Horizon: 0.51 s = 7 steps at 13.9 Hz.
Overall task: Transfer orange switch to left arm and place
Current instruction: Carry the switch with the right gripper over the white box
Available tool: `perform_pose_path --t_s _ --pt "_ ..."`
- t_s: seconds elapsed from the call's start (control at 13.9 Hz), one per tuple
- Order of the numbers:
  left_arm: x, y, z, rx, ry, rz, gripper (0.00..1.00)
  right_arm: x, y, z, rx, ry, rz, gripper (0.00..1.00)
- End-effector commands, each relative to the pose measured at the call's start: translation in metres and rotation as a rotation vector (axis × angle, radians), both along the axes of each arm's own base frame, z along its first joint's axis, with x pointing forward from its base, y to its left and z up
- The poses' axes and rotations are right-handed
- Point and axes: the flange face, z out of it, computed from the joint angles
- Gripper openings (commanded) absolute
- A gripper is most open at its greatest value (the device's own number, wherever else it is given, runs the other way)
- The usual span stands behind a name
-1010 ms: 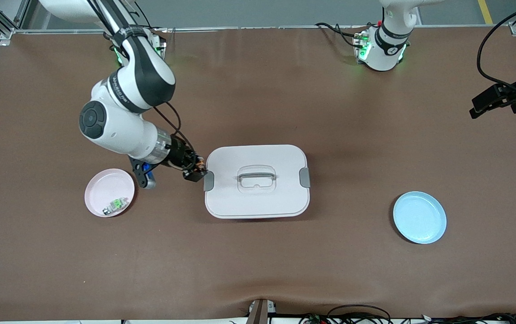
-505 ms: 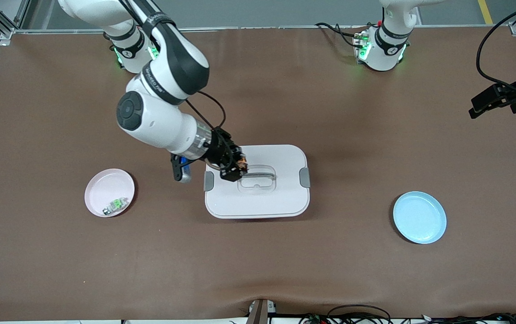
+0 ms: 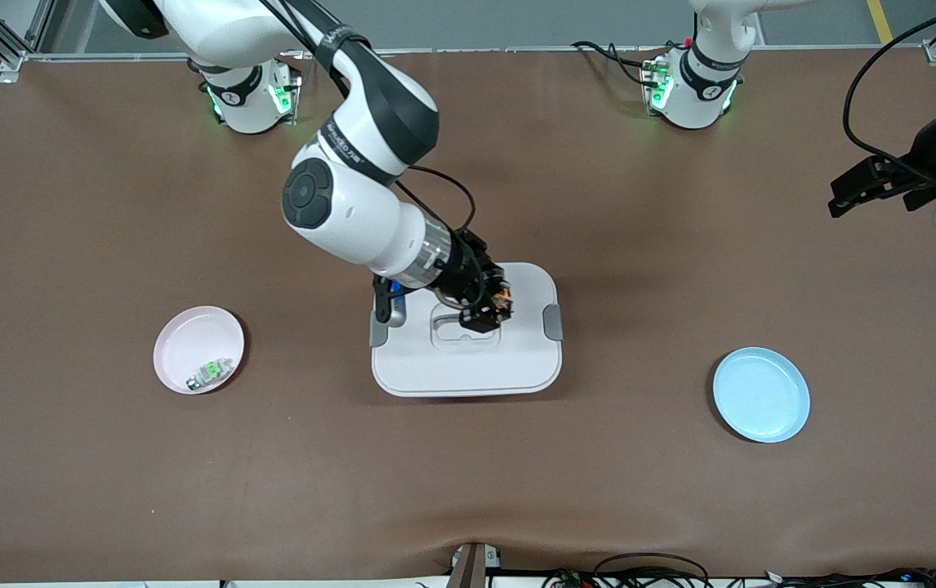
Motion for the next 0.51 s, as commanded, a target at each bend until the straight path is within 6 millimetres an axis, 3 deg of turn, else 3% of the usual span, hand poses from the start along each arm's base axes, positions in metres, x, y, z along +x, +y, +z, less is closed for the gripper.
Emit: perform_pose_path --t_s 0.0,0.22,0.43 --pt "0.001 -0.034 -0.007 -0.005 0.008 -0.059 1.00 0.004 0.014 0.022 0.049 -0.007 -0.069 0.00" --pt "0.011 -0.078 -0.024 -0.037 -0.007 -0.127 1.00 0.001 0.021 0.037 0.093 -0.004 -0.122 0.00" --pt "0.025 -0.114 -0.042 -0.167 -0.018 -0.087 1.00 0.004 0.020 0.043 0.127 0.017 -0.184 0.00"
